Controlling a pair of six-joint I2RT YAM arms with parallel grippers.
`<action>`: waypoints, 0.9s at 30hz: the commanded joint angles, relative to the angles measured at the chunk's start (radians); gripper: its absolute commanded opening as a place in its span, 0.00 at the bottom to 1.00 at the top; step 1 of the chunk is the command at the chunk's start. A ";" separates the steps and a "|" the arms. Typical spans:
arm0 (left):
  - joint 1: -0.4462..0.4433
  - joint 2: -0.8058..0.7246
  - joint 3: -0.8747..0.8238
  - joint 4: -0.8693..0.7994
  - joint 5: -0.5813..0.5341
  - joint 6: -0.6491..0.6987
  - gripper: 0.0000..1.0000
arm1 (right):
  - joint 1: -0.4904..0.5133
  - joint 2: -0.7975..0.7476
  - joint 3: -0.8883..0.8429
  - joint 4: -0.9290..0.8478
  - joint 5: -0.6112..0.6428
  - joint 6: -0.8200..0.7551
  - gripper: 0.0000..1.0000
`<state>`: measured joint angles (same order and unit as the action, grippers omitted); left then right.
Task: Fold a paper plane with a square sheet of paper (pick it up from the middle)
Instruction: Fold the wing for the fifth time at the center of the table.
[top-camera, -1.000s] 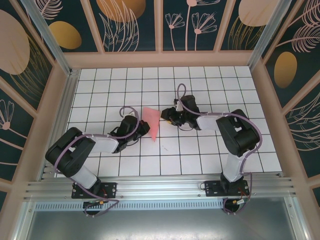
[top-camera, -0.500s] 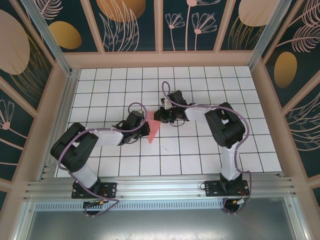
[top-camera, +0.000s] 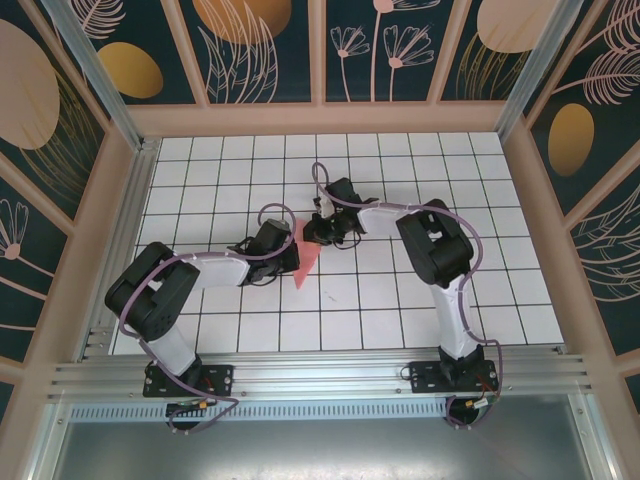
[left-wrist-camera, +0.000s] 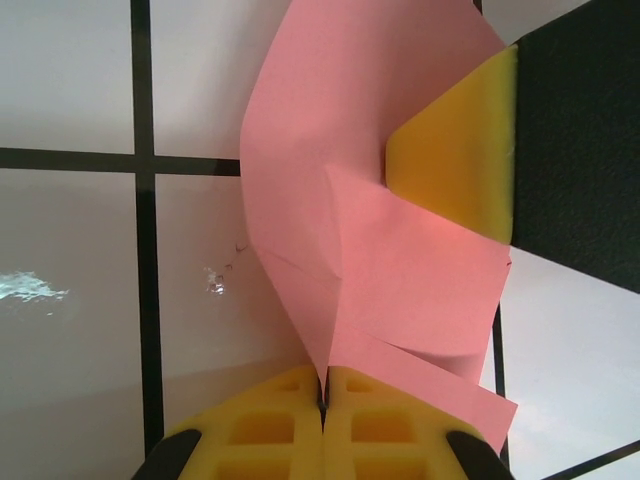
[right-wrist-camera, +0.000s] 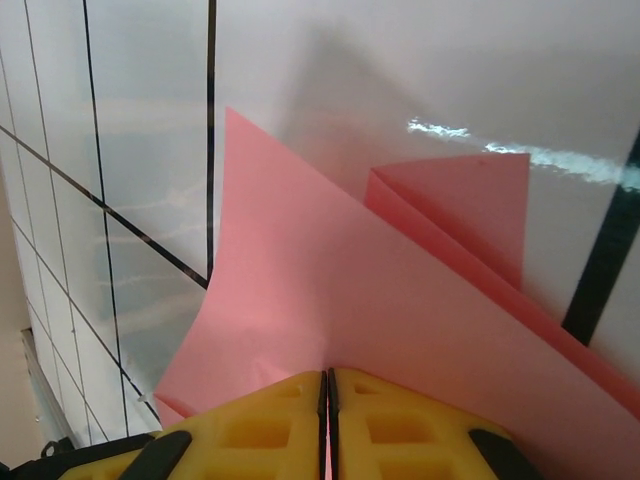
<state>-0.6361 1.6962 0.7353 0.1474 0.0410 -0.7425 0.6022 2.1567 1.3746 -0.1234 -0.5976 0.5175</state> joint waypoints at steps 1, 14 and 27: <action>-0.003 0.006 0.025 -0.052 -0.015 -0.023 0.00 | 0.015 0.024 0.040 -0.055 0.010 -0.057 0.12; -0.002 -0.034 -0.054 0.121 0.110 -0.151 0.21 | 0.005 0.055 -0.012 -0.006 0.115 0.079 0.11; -0.003 -0.157 -0.195 0.193 0.090 -0.240 0.24 | -0.008 0.045 -0.064 0.040 0.114 0.145 0.11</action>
<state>-0.6353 1.5742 0.5560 0.3244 0.1490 -0.9524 0.6037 2.1681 1.3582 -0.0395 -0.5591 0.6521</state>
